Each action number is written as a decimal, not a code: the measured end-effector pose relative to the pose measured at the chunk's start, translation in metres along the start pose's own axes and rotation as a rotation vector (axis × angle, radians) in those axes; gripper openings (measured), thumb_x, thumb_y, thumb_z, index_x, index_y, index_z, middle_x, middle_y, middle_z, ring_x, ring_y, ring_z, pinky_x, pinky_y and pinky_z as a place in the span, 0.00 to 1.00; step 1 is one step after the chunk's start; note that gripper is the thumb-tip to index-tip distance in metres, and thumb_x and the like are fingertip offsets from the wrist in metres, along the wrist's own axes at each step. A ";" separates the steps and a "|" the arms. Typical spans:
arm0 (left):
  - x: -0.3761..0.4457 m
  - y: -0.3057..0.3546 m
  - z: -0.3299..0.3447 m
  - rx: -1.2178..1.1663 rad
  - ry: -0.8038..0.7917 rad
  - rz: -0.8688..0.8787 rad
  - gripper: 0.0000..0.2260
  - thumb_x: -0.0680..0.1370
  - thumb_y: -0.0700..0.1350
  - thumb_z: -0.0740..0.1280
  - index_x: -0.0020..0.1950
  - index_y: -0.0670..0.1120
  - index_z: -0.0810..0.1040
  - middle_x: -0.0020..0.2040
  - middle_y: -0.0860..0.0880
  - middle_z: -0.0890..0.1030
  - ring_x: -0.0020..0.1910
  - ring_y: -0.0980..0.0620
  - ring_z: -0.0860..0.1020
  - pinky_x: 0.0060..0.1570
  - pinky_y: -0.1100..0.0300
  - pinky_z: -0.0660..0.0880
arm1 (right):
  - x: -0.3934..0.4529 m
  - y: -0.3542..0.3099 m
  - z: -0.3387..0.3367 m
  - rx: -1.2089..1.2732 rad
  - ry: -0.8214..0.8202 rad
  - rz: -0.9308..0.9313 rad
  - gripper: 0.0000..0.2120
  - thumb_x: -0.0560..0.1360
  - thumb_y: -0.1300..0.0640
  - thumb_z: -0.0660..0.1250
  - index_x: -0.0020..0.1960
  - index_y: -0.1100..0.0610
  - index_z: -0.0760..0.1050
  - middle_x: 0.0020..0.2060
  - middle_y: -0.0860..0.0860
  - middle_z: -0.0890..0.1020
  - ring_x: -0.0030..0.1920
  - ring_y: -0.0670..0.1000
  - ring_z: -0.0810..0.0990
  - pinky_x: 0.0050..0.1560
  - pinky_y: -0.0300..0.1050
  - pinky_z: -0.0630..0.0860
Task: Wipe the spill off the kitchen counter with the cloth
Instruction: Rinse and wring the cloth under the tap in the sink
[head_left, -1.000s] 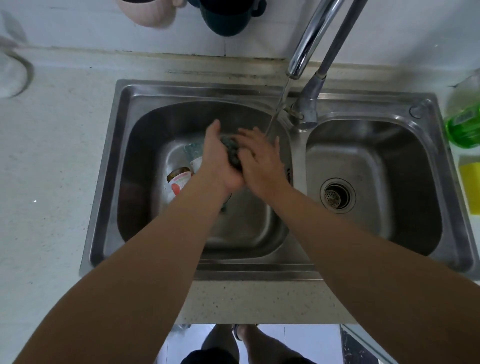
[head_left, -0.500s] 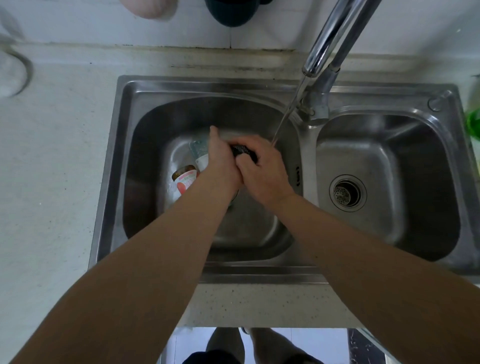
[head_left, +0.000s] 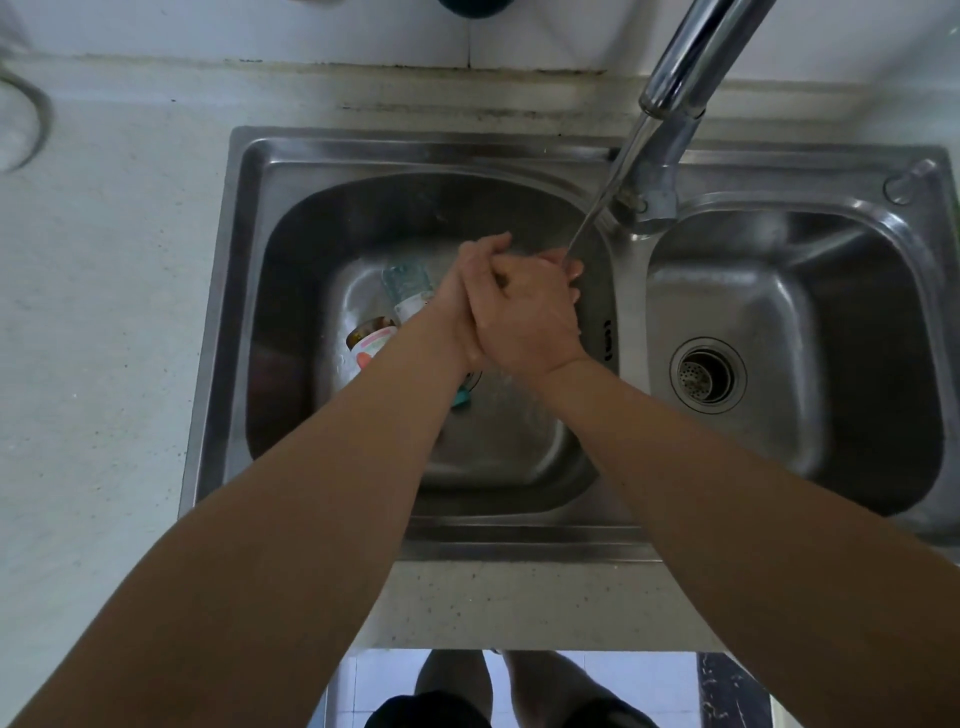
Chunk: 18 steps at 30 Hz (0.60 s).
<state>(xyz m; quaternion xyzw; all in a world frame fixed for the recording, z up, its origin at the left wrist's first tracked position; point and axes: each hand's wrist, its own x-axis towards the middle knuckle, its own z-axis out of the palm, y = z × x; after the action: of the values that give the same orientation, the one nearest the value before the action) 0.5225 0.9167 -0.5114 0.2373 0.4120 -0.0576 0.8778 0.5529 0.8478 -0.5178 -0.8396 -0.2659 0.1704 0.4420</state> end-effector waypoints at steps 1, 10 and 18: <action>0.002 -0.004 -0.001 -0.014 0.011 -0.025 0.22 0.83 0.56 0.60 0.51 0.38 0.82 0.50 0.41 0.83 0.52 0.44 0.82 0.71 0.49 0.71 | 0.001 -0.001 0.001 -0.014 0.010 0.020 0.24 0.82 0.42 0.55 0.28 0.45 0.67 0.26 0.48 0.77 0.38 0.54 0.81 0.61 0.61 0.75; -0.004 -0.018 0.010 -0.178 -0.006 0.041 0.15 0.85 0.51 0.59 0.59 0.43 0.79 0.52 0.44 0.83 0.53 0.48 0.82 0.56 0.56 0.80 | 0.014 0.016 -0.014 -0.024 -0.019 0.210 0.17 0.87 0.46 0.55 0.54 0.55 0.78 0.47 0.48 0.77 0.50 0.47 0.73 0.58 0.48 0.68; 0.004 -0.015 0.006 0.147 0.120 0.050 0.12 0.83 0.53 0.68 0.53 0.45 0.81 0.40 0.47 0.83 0.32 0.54 0.79 0.28 0.63 0.71 | 0.009 0.026 -0.033 0.463 -0.073 0.591 0.16 0.84 0.44 0.63 0.47 0.53 0.83 0.44 0.51 0.88 0.48 0.51 0.87 0.52 0.51 0.83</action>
<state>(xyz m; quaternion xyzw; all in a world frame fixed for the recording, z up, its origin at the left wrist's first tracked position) 0.5249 0.9016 -0.5172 0.3141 0.4527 -0.0515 0.8329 0.5853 0.8194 -0.5219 -0.7512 0.0180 0.3762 0.5421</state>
